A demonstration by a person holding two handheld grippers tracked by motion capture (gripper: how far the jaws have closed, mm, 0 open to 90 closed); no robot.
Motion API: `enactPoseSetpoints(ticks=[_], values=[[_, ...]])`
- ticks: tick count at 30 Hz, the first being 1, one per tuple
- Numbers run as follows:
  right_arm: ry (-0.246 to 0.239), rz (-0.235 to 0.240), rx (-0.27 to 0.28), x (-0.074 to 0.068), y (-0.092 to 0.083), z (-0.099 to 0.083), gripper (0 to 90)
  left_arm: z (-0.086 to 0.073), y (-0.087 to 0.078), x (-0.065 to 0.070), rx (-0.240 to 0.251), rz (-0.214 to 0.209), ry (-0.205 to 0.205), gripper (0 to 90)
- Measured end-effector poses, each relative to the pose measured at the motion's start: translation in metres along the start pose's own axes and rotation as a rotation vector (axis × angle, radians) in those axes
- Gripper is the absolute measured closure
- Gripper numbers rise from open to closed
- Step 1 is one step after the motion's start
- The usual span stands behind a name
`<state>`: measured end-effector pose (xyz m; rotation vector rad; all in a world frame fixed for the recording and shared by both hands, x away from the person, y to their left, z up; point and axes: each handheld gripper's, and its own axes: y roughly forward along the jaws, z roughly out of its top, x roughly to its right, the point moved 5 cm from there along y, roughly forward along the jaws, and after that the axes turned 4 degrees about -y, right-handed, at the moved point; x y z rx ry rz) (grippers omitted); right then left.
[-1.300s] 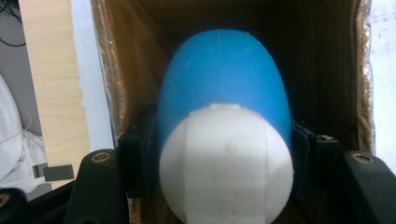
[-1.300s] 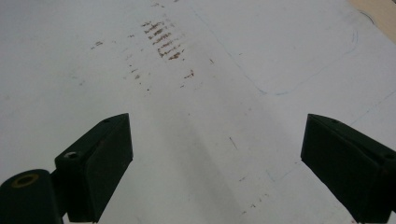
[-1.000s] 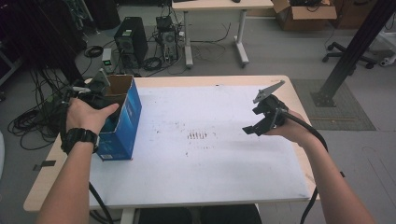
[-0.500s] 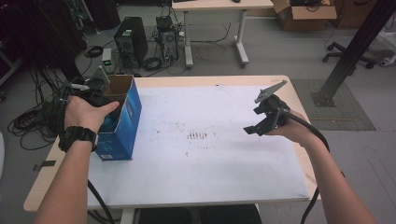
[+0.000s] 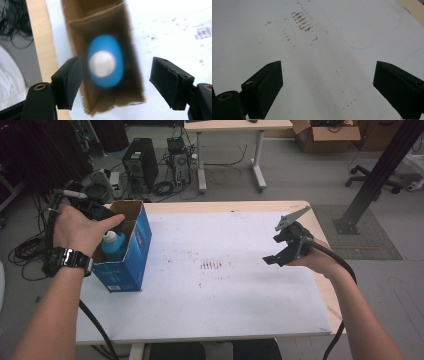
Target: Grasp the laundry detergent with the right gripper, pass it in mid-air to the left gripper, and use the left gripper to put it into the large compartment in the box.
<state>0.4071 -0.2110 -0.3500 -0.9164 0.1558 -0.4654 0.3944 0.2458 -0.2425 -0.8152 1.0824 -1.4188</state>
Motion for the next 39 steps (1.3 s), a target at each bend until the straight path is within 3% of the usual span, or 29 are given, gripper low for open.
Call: enactPoseSetpoints(ticks=[6,13,20,29,34,39], values=[[-0.006,-0.003,-0.001,0.001,-0.005,0.000,8.5,0.008,-0.006,0.036,0.035,-0.088,0.099,22.5],[-0.011,0.003,-0.004,-0.001,-0.009,-0.002,8.3,0.012,0.005,0.083,0.031,-0.162,0.249,16.8],[-0.018,0.024,0.009,-0.001,-0.011,-0.002,7.2,0.011,0.019,0.122,0.017,-0.232,0.360,7.6],[-0.020,0.061,0.029,-0.001,-0.014,-0.002,4.1,0.006,0.040,0.155,-0.001,-0.327,0.433,4.6],[-0.009,0.072,0.037,-0.001,-0.014,-0.003,3.3,0.004,0.051,0.163,-0.006,-0.359,0.444,4.6],[-0.007,0.073,0.037,-0.001,-0.012,-0.006,3.0,0.003,0.058,0.166,-0.023,-0.363,0.450,4.6]])
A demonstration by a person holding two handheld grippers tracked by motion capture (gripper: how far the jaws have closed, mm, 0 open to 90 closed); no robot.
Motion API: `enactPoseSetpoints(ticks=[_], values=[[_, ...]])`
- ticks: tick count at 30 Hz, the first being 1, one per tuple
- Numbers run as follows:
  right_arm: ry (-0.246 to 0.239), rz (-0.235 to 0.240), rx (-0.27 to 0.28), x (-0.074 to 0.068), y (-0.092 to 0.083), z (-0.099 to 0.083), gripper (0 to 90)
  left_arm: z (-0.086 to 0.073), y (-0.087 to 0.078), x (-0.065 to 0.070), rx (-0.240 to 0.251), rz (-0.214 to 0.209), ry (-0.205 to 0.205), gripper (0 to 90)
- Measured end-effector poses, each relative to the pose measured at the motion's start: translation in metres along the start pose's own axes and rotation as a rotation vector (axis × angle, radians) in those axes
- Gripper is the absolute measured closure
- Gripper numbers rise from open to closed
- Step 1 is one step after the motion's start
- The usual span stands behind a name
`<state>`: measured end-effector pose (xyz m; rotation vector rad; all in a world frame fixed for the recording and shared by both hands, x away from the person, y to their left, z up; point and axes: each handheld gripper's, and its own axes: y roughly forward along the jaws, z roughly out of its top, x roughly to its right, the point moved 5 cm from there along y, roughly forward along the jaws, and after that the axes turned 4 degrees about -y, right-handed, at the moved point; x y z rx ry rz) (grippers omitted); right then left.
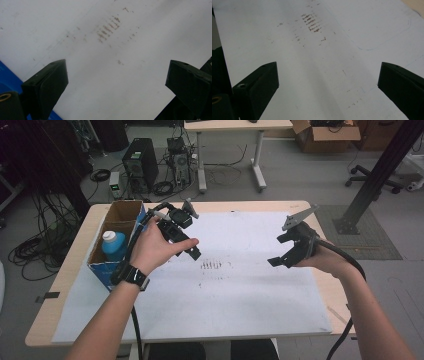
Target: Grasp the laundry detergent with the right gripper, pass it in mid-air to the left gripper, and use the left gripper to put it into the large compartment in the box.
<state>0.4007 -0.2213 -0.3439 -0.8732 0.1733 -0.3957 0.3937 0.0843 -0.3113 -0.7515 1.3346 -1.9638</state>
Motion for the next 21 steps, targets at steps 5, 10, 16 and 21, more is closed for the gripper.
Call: enactPoseSetpoints(ticks=[5,10,16,21], values=[[0.000,-0.002,0.002,0.0004,-0.0005,-0.0004,2.9,0.0006,0.0010,0.0002,-0.004,0.001,0.001,4.6],[-0.002,-0.001,0.005,-0.0004,-0.0007,0.0002,2.9,0.0004,0.0023,0.0021,-0.006,-0.004,0.006,4.6],[-0.002,0.001,0.006,-0.0019,0.0007,0.0008,2.9,-0.0005,0.0045,0.0025,-0.012,-0.007,0.007,4.6],[-0.002,0.004,0.007,-0.0016,0.0026,0.0006,2.8,-0.0013,0.0065,0.0017,-0.008,-0.017,0.007,4.6]])
